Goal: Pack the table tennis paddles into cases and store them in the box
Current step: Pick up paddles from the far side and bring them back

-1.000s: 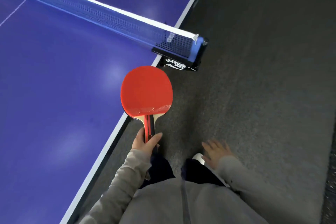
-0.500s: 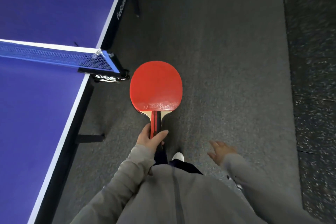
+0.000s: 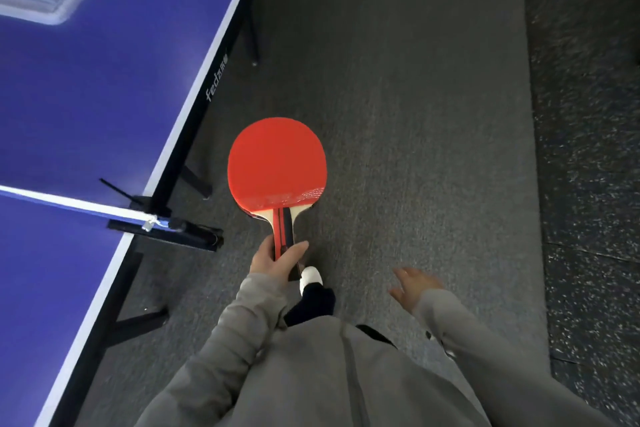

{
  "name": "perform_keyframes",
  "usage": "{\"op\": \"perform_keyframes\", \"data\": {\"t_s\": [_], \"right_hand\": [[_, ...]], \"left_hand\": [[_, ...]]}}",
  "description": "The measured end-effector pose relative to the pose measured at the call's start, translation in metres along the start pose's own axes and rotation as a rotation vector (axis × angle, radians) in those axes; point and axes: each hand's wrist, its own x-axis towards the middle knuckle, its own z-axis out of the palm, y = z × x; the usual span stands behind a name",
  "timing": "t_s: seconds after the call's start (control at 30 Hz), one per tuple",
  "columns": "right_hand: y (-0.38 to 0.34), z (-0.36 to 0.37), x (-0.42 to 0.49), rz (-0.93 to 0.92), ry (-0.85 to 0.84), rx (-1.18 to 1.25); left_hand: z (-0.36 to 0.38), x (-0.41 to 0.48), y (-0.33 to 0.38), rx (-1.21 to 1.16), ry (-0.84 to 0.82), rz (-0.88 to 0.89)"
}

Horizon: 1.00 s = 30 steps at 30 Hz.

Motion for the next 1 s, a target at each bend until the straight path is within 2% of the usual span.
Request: {"op": "perform_keyframes", "data": {"t_s": [0.1,0.4,0.6,0.83,1.0], "right_hand": [[-0.009,-0.045,0.017,-0.052,0.017,-0.022],[-0.019,-0.159,0.103,-0.103,-0.027,-0.204],[-0.031,-0.249,0.174,-0.234,-0.021,-0.366],[-0.085,-0.372,0.229,-0.452,0.097,-0.524],[-0.144,-0.421,0.245,-0.569,0.108,-0.633]], "left_hand": [[-0.005,0.025,0.022,-0.065,0.024,0.019],[-0.018,0.086,0.068,-0.172,0.27,-0.027],[-0.006,0.126,0.104,-0.348,0.467,-0.068],[0.0,0.171,0.141,-0.475,0.693,-0.099],[-0.012,0.186,0.144,-0.581,0.841,-0.123]]}}
